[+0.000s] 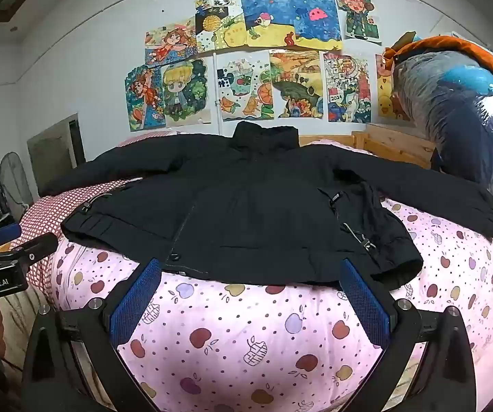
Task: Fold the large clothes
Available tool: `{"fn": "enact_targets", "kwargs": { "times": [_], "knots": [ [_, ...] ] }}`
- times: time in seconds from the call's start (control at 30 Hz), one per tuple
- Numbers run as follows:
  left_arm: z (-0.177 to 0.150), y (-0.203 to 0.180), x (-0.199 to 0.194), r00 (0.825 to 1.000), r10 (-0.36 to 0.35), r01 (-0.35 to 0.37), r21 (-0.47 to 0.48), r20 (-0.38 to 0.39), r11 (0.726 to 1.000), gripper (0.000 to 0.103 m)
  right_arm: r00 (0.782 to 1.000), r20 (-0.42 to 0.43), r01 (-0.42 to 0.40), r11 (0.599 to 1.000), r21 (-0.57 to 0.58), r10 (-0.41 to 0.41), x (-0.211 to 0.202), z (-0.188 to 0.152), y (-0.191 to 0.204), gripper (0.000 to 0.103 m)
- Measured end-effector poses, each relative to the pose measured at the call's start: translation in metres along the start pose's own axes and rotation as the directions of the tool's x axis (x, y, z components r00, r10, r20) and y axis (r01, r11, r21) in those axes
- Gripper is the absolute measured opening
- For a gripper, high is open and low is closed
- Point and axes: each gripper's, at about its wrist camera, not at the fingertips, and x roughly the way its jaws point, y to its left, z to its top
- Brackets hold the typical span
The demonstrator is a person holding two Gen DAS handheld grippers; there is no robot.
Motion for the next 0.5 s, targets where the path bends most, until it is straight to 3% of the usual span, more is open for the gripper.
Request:
{"fn": "enact_targets", "kwargs": {
  "times": [0.5],
  "knots": [
    [0.006, 0.004, -0.01, 0.999, -0.033, 0.034, -0.03, 0.01, 0.999, 0.103, 1.0, -0.014, -0.012, 1.0, 0.025, 0.012, 0.006, -0.002, -0.006, 0.102]
  ]
}}
